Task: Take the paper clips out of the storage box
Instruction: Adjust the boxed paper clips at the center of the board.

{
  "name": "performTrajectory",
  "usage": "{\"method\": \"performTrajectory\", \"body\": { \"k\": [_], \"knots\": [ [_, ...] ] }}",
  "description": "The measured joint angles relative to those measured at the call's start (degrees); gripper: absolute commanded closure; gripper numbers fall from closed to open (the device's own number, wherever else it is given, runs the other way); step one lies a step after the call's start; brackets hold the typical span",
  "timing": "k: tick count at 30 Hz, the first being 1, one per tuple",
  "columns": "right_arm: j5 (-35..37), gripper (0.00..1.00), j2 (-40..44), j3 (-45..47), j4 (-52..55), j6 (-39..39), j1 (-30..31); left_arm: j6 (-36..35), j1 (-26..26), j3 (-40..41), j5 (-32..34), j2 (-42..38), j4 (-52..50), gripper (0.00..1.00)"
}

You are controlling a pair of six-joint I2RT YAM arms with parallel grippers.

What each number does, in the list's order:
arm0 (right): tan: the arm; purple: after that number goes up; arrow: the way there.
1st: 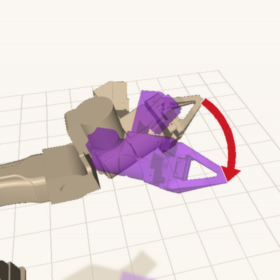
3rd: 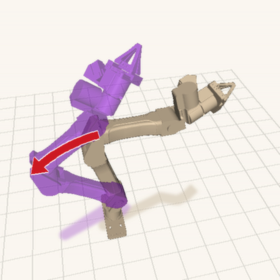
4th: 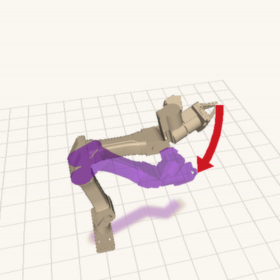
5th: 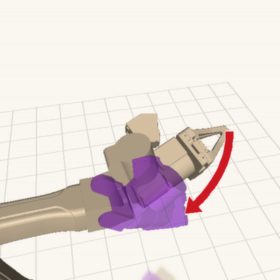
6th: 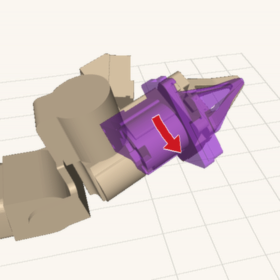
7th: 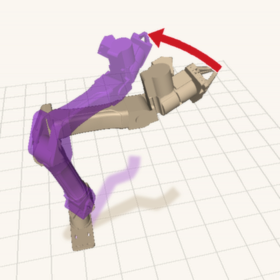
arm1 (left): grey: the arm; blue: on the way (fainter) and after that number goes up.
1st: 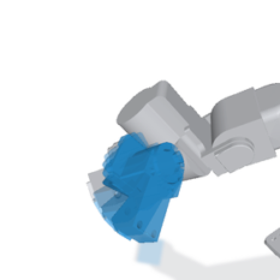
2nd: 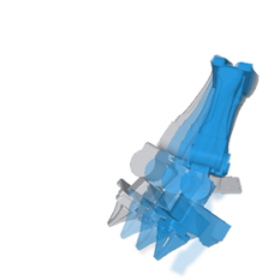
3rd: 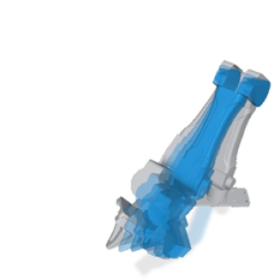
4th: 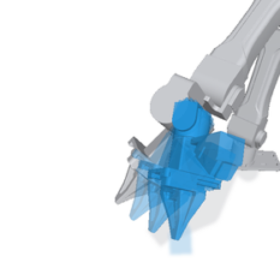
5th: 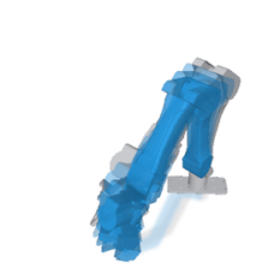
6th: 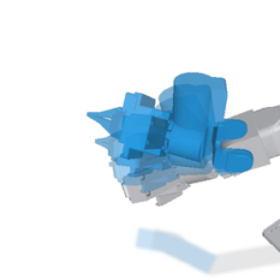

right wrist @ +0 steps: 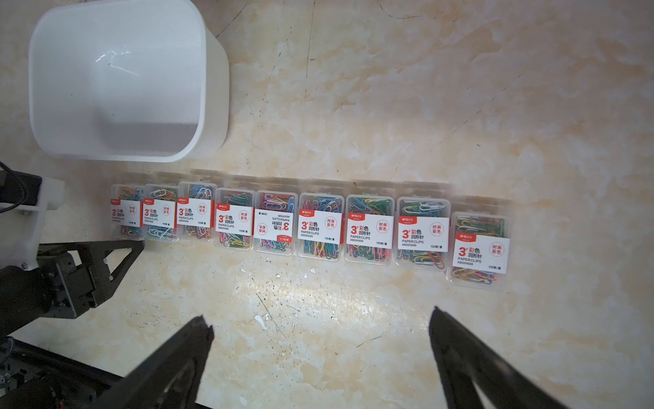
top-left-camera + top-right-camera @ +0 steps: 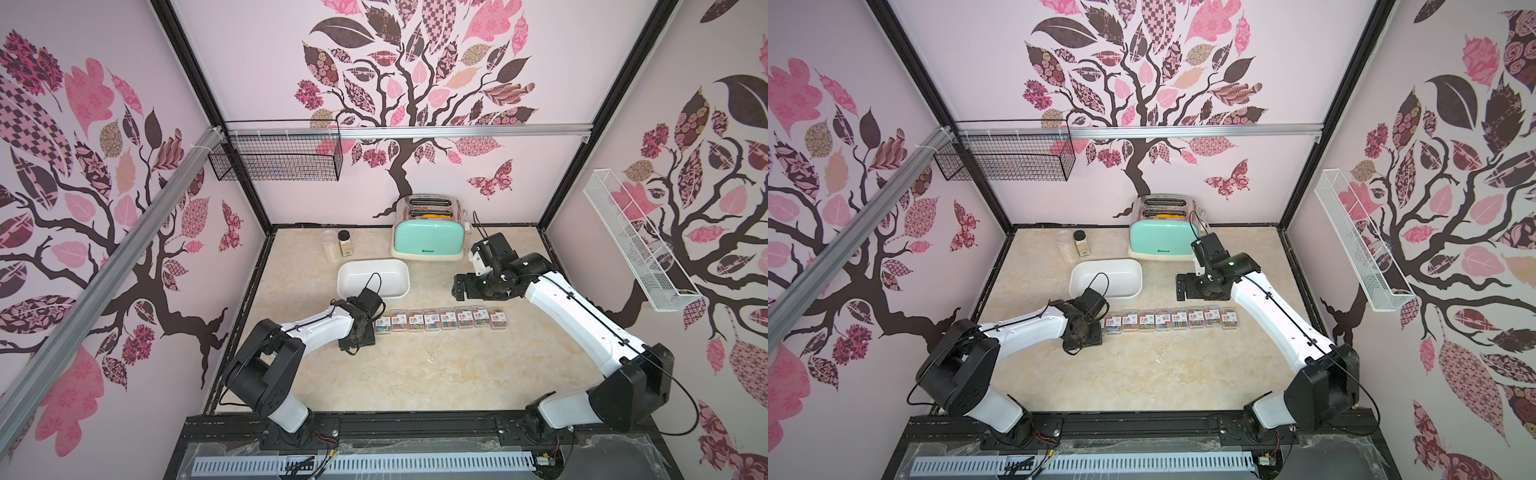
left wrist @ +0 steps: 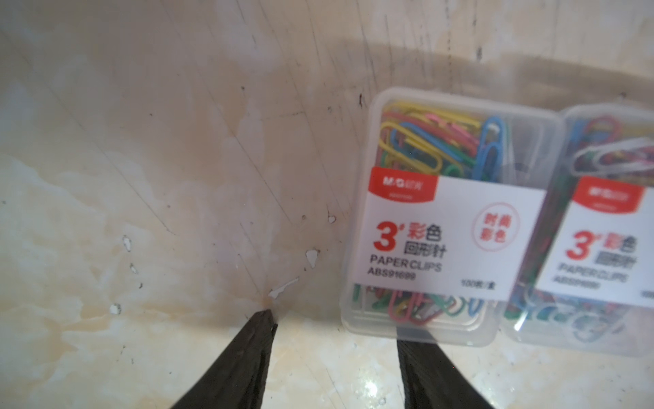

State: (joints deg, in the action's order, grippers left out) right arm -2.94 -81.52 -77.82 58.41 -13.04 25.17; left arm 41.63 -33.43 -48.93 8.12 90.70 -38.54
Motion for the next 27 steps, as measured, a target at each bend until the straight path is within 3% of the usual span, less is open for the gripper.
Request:
{"method": "performTrajectory", "body": {
  "k": [14, 27],
  "knots": [
    [0.02, 0.01, 0.07, 0.00, 0.00, -0.04, 0.20, -1.18, 0.00, -0.37, 0.63, -1.07, -0.20, 0.34],
    [0.46, 0.01, 0.07, 0.00, 0.00, -0.04, 0.55, -1.88, 0.00, -5.11, 0.92, -10.84, -7.15, 0.17]
  ]
}}
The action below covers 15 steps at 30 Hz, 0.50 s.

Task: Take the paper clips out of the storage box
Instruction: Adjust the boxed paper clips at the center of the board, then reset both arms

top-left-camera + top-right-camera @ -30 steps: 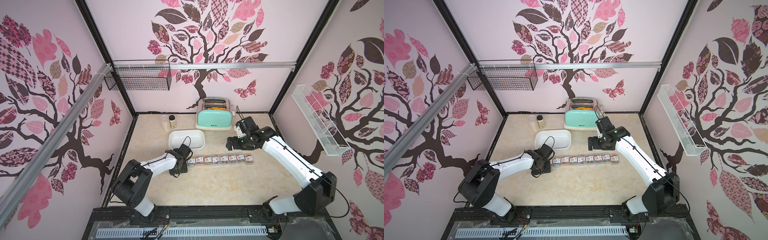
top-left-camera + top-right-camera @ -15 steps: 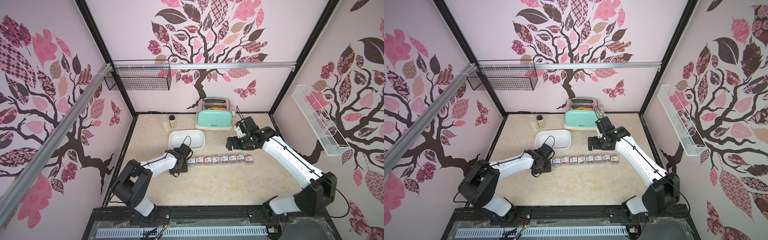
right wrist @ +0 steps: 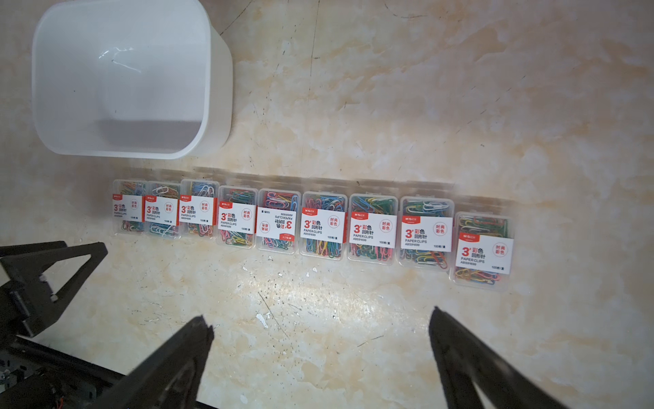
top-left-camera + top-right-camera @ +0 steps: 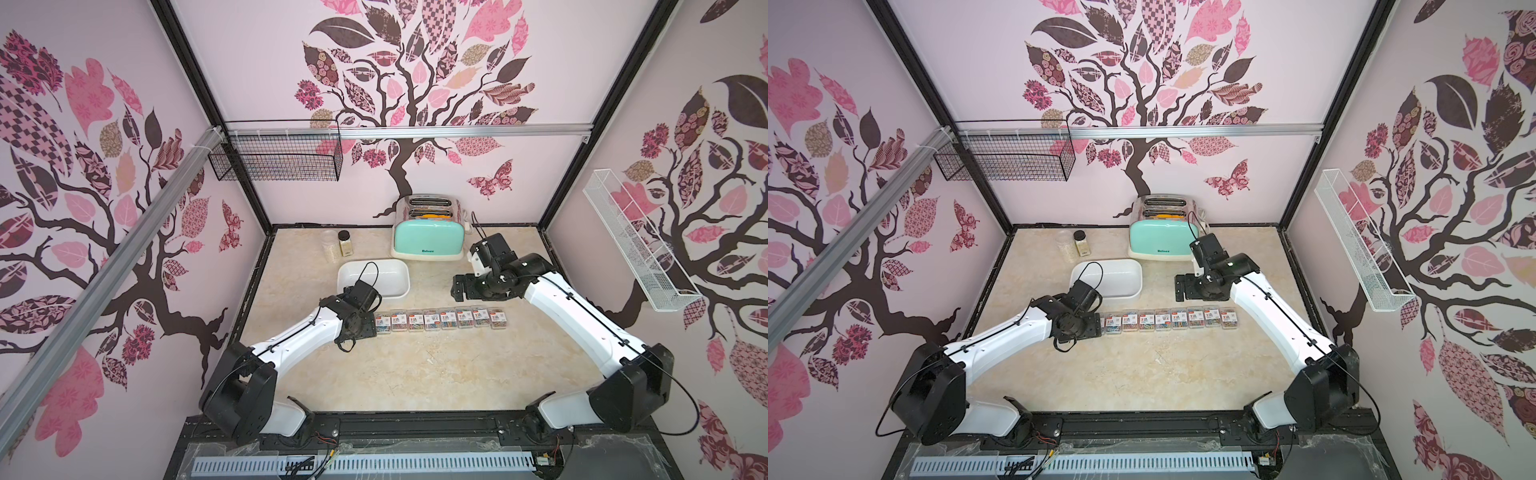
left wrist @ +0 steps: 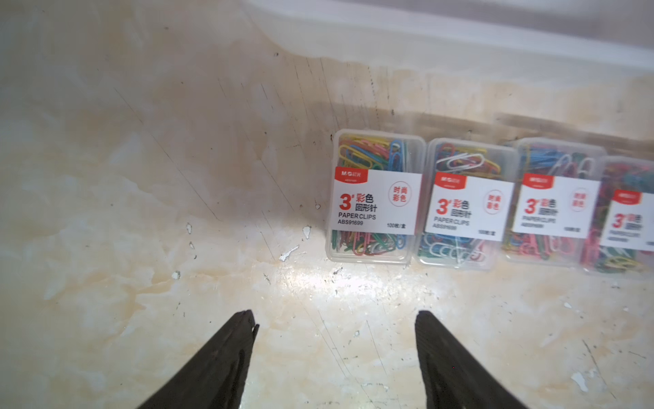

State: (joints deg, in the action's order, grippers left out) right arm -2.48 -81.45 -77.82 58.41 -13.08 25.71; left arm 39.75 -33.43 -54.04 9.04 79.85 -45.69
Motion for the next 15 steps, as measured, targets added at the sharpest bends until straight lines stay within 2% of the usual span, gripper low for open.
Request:
{"method": "performTrajectory", "body": {
  "k": [3, 5, 15],
  "knots": [
    [0.39, 0.01, 0.00, 0.00, 0.00, 0.02, 0.00, -0.79, 0.00, -3.19, 1.33, -1.90, -1.57, 0.11],
    [0.63, 0.01, 0.00, 0.00, 0.00, 0.02, 0.00, -1.38, 0.00, -4.98, 2.54, -3.04, -2.08, 0.02],
    [5.46, 0.01, 0.09, 0.00, -0.02, 0.00, 0.00, -5.03, 1.77, -12.04, 6.99, -4.66, -4.15, 0.02]
  ]
}}
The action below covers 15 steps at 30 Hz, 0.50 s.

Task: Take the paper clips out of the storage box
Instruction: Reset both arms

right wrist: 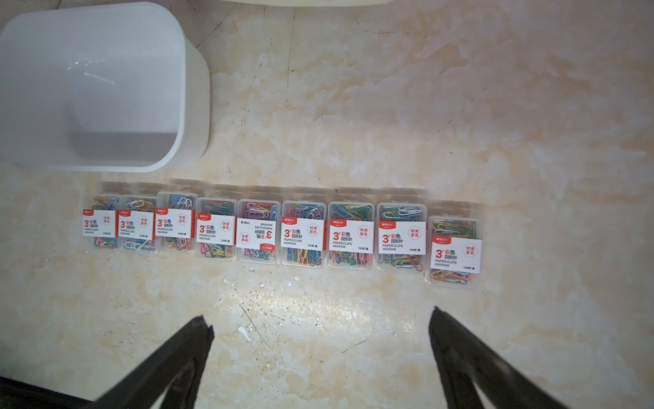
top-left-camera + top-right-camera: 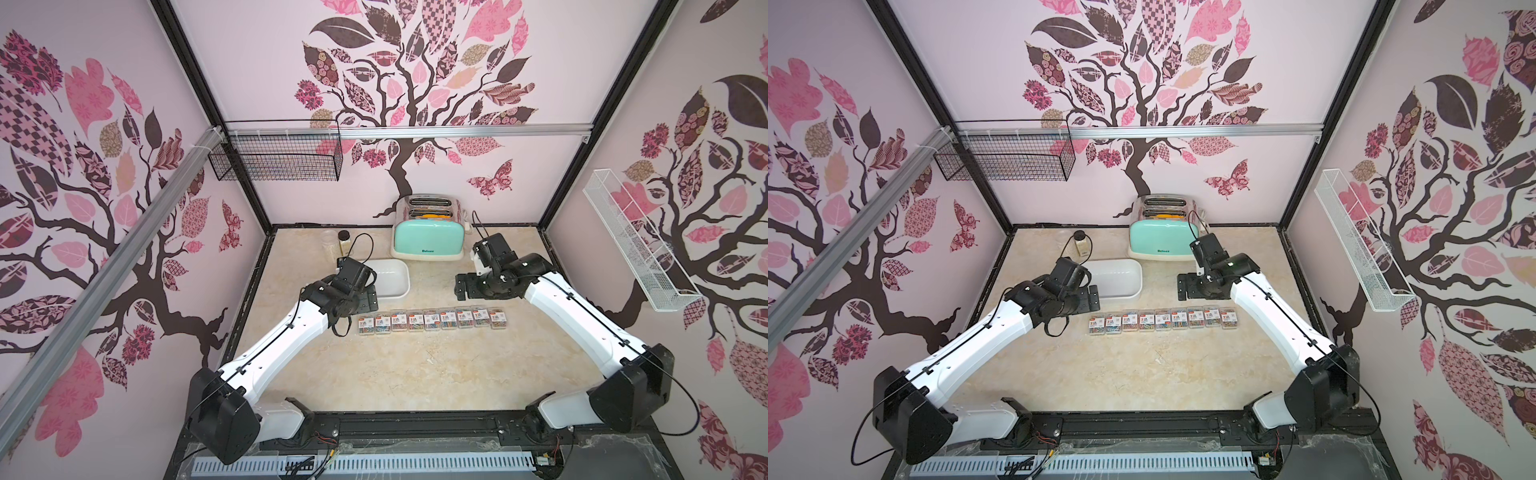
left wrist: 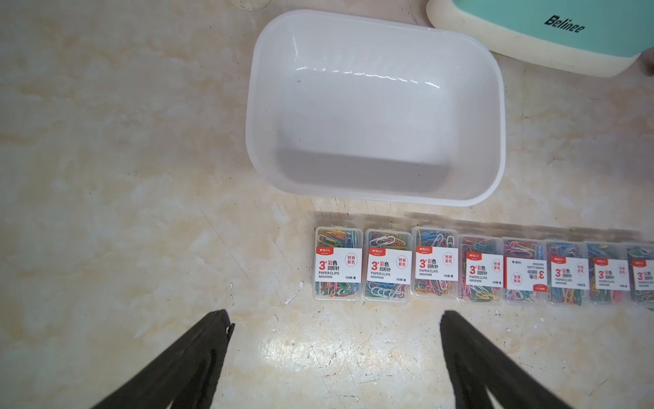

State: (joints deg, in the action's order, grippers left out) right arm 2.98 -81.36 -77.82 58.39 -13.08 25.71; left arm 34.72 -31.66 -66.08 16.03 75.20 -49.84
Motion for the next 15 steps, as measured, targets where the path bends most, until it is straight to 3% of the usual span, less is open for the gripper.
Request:
{"method": "performTrajectory", "body": {
  "k": [5, 15],
  "knots": [
    [3.43, 0.01, 1.20, 1.01, -1.75, -0.22, -0.02, -1.79, 1.57, -0.90, 0.66, -0.09, 0.26, 0.02],
    [6.82, 0.01, 10.99, 12.81, -12.87, -1.25, -3.98, -4.81, 5.51, -0.39, 1.81, -3.37, 3.80, 0.02]
  ]
}}
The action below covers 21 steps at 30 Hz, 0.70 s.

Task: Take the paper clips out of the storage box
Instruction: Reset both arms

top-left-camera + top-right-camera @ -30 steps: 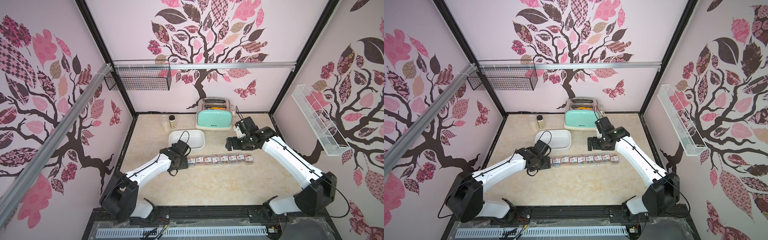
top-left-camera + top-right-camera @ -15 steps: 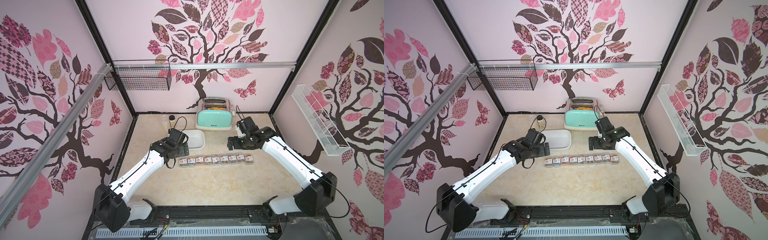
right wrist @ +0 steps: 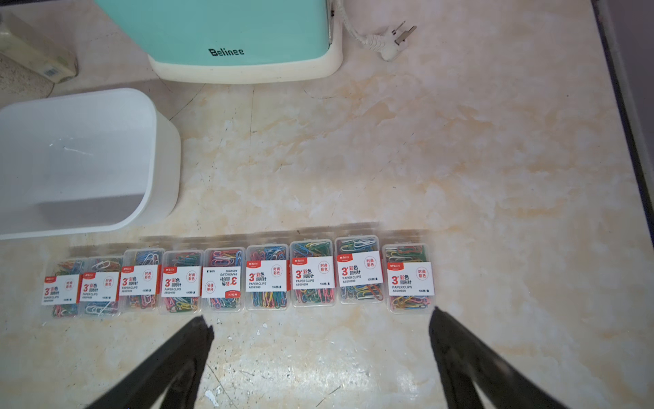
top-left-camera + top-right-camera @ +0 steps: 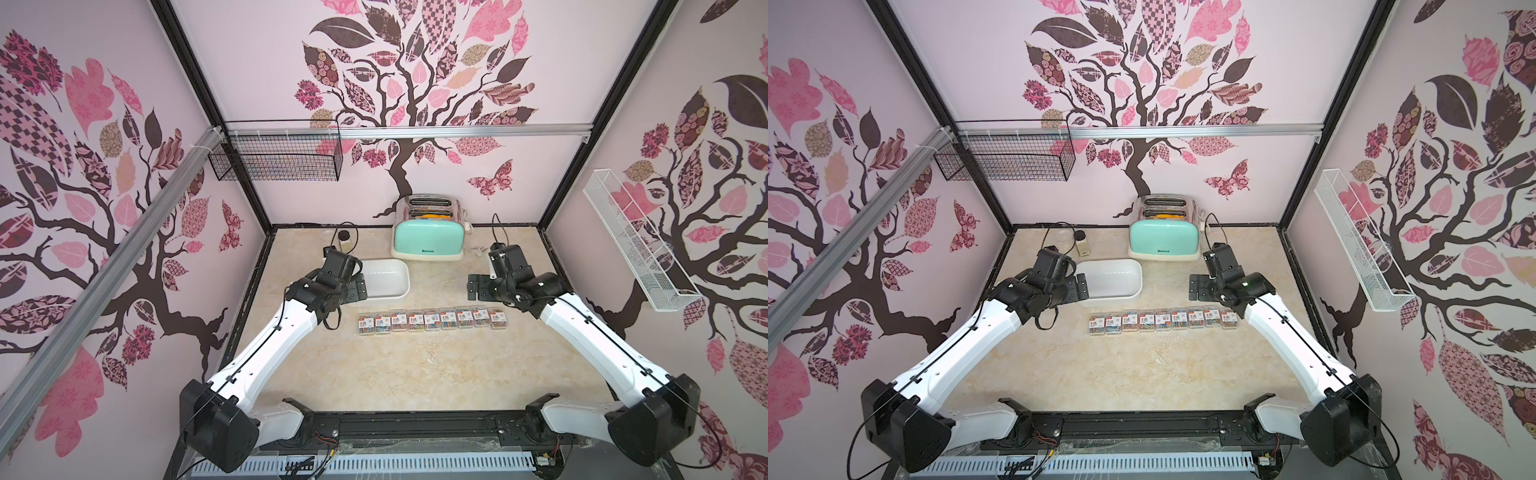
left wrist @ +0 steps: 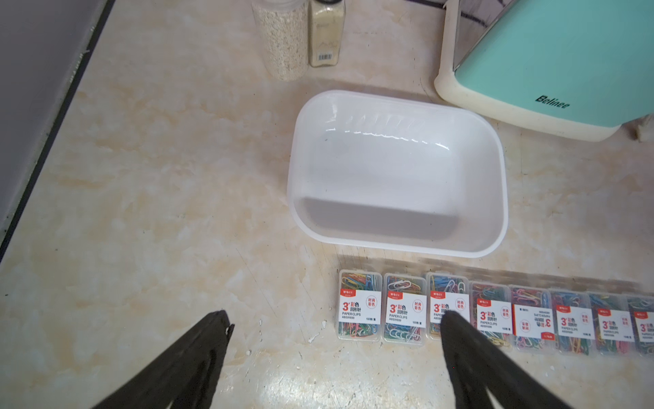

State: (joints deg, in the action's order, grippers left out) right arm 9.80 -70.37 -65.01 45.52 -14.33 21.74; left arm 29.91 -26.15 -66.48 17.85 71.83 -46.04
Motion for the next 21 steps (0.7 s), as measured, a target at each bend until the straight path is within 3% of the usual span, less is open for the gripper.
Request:
{"method": "performTrajectory", "body": {
  "k": [7, 11, 14, 21],
  "knots": [
    [0.55, 0.01, 1.57, 5.79, -8.72, 0.20, -5.55, -2.40, 1.09, 1.01, 1.22, 0.00, 2.89, 0.02],
    [-3.87, 0.01, 1.73, 11.37, -15.89, -0.04, -12.17, -3.30, 1.81, 1.05, 1.53, 2.08, 4.24, 0.02],
    [-6.10, 0.01, 1.99, 16.70, -21.53, 0.07, -17.38, -3.48, 3.52, 2.80, 1.18, 2.62, 6.78, 0.02],
    [-6.99, 0.01, 5.66, 27.52, -35.32, 3.32, -22.80, -3.48, 9.62, 10.03, 0.07, 2.62, 13.60, 0.02]
  ]
}}
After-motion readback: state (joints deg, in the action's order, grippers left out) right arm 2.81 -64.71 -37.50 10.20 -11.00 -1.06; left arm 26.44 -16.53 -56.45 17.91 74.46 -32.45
